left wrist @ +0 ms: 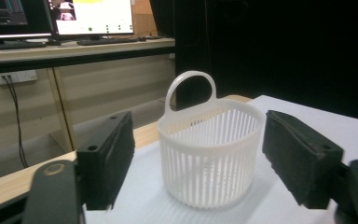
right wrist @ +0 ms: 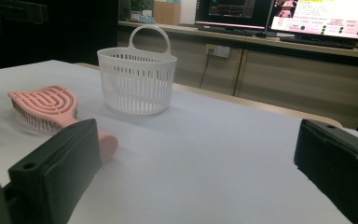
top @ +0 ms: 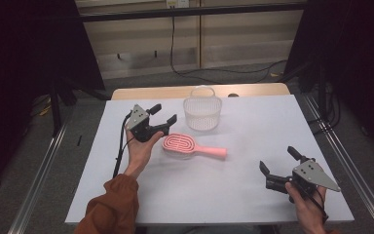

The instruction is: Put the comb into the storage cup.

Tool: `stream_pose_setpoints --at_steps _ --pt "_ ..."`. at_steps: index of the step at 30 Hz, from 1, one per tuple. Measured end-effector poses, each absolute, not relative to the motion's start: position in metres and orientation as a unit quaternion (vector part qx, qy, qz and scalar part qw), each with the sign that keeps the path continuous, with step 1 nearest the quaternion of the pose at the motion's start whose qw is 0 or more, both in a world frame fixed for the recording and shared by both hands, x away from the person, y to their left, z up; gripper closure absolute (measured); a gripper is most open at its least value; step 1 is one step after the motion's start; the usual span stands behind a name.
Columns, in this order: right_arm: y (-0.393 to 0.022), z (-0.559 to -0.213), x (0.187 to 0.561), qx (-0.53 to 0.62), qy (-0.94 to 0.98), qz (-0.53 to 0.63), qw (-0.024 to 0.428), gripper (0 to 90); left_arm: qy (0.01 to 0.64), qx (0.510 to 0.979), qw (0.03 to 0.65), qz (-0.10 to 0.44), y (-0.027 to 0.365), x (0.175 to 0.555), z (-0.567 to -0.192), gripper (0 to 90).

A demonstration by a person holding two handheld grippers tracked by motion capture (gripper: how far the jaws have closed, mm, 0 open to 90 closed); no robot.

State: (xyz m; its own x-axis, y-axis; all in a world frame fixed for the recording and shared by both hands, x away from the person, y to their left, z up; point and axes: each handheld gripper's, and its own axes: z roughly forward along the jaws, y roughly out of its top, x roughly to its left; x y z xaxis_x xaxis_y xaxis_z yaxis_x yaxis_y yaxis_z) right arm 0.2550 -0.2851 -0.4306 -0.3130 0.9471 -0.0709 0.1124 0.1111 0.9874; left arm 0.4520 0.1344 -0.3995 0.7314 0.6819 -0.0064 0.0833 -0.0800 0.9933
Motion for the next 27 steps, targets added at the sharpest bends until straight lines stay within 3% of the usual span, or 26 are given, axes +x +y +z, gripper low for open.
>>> stream_pose_setpoints --at_steps 5,15,22,24,27 --pt "-0.2851 -0.4305 0.2547 0.424 0.626 0.515 0.405 0.0 0.274 0.696 0.621 0.232 0.1339 0.4516 -0.4012 35.4" --pt "-0.2848 -0.4307 0.2549 0.422 0.628 0.514 0.404 0.0 0.270 0.701 0.611 0.249 0.1340 0.4496 -0.4007 64.0" --pt "-0.2848 -0.4305 0.2546 0.422 0.626 0.516 0.404 0.0 0.276 0.699 0.619 0.231 0.1348 0.4497 -0.4022 78.5" --pt "-0.2851 -0.4307 0.2551 0.422 0.627 0.515 0.404 0.0 0.274 0.707 0.613 0.223 0.1335 0.4503 -0.4061 86.5" --pt "-0.2846 -0.4306 0.2554 0.421 0.627 0.516 0.404 0.0 0.283 0.712 0.608 0.210 0.1319 0.4514 -0.4081 90.0"
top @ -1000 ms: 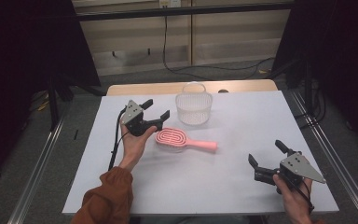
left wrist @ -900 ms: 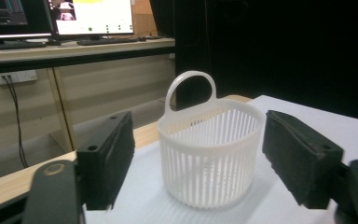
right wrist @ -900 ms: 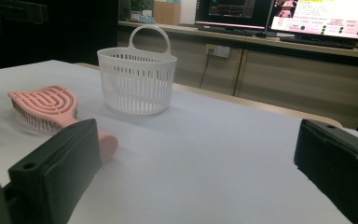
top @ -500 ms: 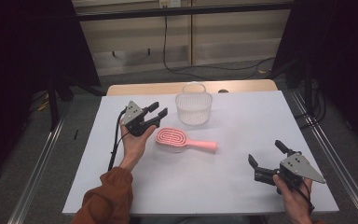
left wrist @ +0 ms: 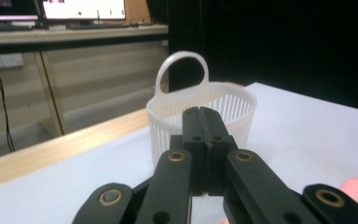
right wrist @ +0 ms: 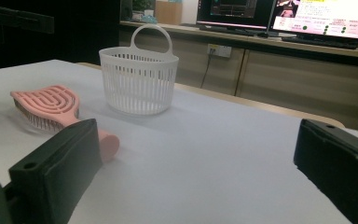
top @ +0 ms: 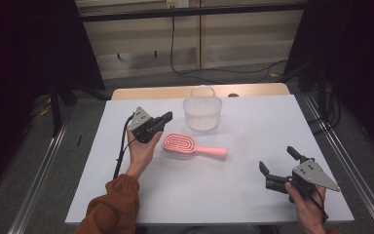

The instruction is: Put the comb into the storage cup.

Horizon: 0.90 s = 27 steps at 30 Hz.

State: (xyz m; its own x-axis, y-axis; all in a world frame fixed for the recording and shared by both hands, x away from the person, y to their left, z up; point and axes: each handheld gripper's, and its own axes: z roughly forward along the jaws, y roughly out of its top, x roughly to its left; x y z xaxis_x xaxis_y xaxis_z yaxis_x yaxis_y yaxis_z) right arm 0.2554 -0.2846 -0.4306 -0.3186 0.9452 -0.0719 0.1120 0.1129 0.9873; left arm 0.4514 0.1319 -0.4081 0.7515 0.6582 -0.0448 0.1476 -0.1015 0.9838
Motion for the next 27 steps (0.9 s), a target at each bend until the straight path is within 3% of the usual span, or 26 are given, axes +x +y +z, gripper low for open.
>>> stream_pose_setpoints --at_steps 9,21,27 --pt "-0.284 -0.430 0.255 0.421 0.629 0.516 0.402 0.0 0.298 0.734 0.586 0.168 0.138 0.458 -0.403 90.0" --pt "-0.283 -0.431 0.256 0.417 0.633 0.516 0.398 0.0 0.324 0.767 0.533 0.150 0.136 0.470 -0.406 90.0" --pt "-0.282 -0.431 0.256 0.415 0.634 0.517 0.398 0.0 0.310 0.794 0.509 0.121 0.128 0.473 -0.404 90.0"
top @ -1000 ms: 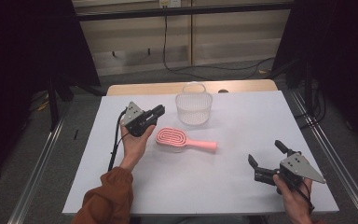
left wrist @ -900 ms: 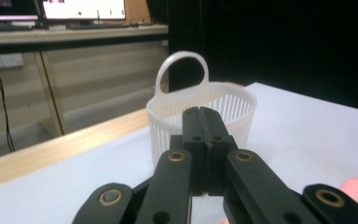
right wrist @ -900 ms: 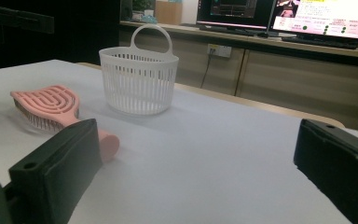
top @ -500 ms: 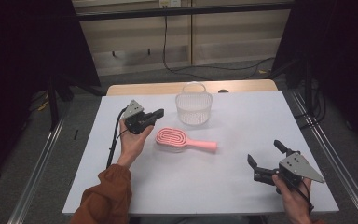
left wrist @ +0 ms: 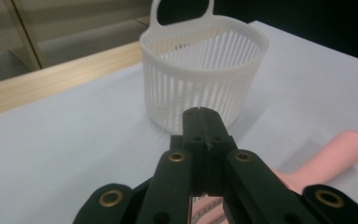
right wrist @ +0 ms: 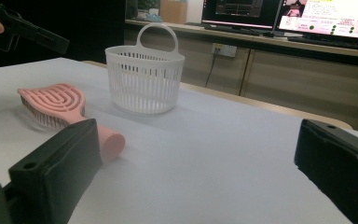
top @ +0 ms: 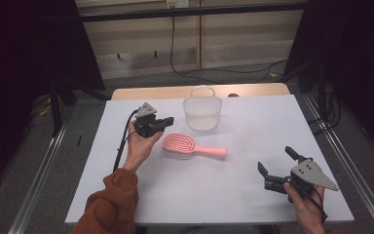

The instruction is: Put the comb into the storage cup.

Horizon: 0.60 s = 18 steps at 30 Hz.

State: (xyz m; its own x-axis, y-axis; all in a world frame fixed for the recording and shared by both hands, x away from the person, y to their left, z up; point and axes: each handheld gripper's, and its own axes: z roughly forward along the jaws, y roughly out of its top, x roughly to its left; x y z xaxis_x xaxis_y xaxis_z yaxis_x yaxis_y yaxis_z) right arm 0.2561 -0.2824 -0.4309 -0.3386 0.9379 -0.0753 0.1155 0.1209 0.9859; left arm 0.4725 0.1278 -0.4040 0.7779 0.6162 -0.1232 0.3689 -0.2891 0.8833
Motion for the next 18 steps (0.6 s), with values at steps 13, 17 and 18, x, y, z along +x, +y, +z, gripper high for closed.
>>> stream_pose_setpoints --at_steps 13,17,18 --pt "-0.282 -0.431 0.256 0.415 0.637 0.518 0.393 0.0 0.313 0.839 0.439 0.077 0.121 0.488 -0.398 90.0" --pt "-0.282 -0.431 0.256 0.414 0.638 0.518 0.392 0.0 0.313 0.855 0.404 0.081 0.118 0.491 -0.397 90.0" --pt "-0.282 -0.431 0.256 0.414 0.638 0.518 0.392 0.0 0.313 0.856 0.403 0.081 0.118 0.492 -0.397 90.0"
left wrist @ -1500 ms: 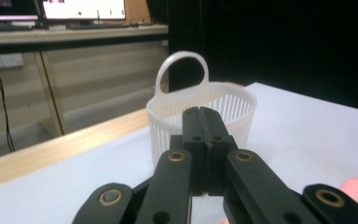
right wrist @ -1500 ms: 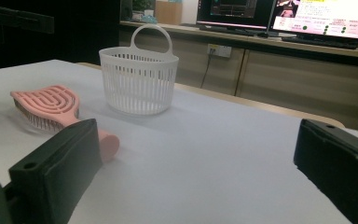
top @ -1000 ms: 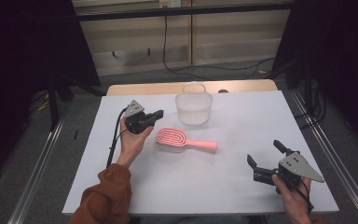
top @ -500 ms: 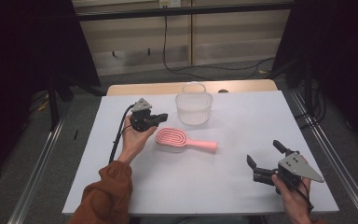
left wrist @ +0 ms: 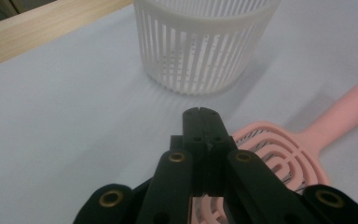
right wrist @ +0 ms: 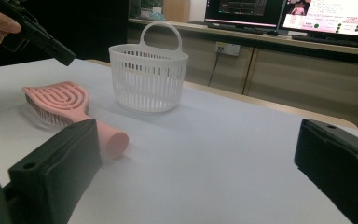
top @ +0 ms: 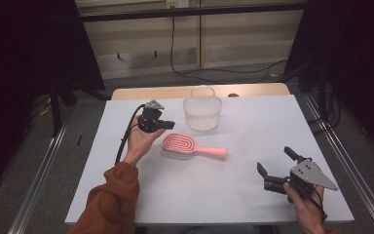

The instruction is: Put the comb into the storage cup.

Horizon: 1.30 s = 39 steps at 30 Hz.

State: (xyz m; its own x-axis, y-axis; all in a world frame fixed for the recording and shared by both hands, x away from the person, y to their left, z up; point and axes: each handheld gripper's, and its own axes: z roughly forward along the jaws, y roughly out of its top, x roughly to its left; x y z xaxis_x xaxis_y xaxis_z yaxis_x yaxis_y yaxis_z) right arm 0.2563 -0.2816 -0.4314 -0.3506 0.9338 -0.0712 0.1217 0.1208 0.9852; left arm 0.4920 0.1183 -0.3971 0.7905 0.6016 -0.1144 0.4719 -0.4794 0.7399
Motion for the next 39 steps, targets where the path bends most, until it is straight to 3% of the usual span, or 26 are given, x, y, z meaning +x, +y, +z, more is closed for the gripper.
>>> stream_pose_setpoints --at_steps 14,39 --pt "-0.283 -0.431 0.256 0.414 0.635 0.518 0.396 0.0 0.324 0.879 0.339 0.089 0.107 0.504 -0.409 90.0" --pt "-0.283 -0.431 0.255 0.412 0.637 0.517 0.396 0.0 0.311 0.895 0.315 0.064 0.102 0.502 -0.418 90.0"
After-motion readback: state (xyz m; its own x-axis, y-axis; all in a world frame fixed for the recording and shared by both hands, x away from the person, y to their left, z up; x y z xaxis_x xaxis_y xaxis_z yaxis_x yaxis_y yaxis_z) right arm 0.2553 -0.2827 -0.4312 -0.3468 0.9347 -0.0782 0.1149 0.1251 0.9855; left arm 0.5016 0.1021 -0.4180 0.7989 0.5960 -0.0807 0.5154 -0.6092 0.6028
